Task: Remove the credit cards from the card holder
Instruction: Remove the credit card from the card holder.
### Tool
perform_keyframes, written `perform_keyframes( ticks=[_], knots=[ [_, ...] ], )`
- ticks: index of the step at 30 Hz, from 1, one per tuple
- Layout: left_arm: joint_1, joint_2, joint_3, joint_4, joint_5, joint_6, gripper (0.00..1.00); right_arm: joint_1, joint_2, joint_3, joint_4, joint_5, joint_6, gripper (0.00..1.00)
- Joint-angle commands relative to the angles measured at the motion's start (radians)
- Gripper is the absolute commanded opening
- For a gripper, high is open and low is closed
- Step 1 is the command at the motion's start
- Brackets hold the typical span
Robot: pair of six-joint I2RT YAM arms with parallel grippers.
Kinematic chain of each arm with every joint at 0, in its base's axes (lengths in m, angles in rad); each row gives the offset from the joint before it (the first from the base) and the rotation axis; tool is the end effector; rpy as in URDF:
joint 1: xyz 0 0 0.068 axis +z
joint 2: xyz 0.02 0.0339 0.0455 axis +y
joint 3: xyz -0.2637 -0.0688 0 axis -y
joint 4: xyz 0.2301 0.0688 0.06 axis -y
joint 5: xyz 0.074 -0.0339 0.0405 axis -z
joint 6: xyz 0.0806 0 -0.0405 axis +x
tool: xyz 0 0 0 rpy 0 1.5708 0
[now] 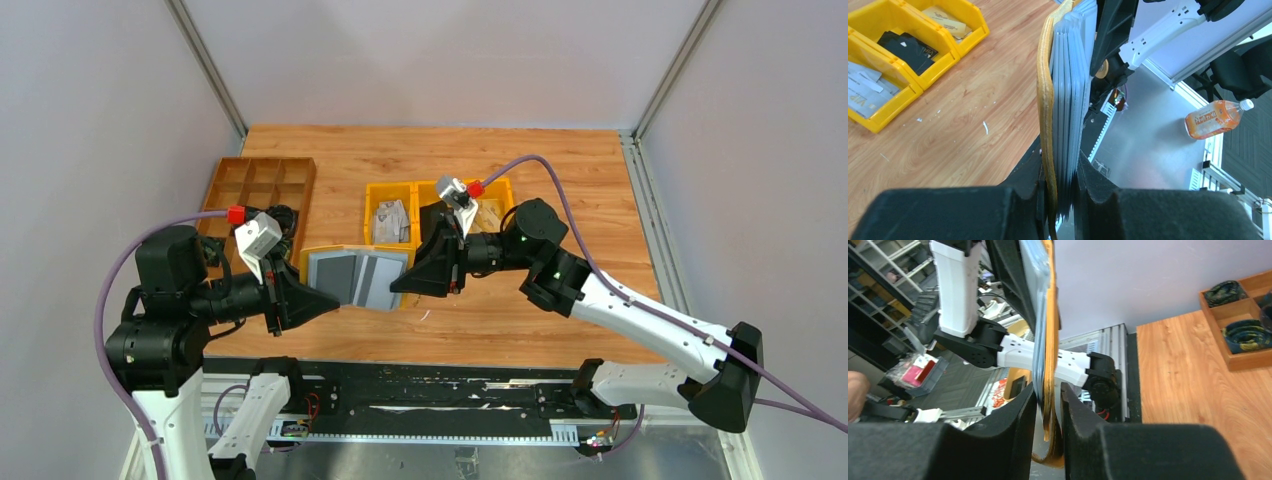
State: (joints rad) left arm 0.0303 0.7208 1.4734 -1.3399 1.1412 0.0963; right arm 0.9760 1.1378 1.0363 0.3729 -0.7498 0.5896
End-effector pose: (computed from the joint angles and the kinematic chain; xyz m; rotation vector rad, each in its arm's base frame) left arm 0.0406 -0.0721 0.4290 0.6981 1.8317 -1.1246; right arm 0.1072 0.2565 0.4249 -1.0119 1.2743 1.7444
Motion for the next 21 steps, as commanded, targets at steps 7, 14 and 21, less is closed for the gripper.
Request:
perform_keyframes(
  ticks=[7,14,21],
  knots=[
    [-0.003,0.005,0.025,0.029,0.037,-0.023,0.0,0.013,-0.059,-0.018,0.074,-0.153,0.004,0.25],
    [-0.002,0.001,0.029,0.031,0.044,-0.028,0.0,0.014,-0.052,0.008,-0.011,-0.101,-0.039,0.28],
    [-0.002,0.002,0.037,0.03,0.047,-0.039,0.0,0.015,-0.048,0.031,-0.049,-0.066,-0.061,0.23]
  ],
)
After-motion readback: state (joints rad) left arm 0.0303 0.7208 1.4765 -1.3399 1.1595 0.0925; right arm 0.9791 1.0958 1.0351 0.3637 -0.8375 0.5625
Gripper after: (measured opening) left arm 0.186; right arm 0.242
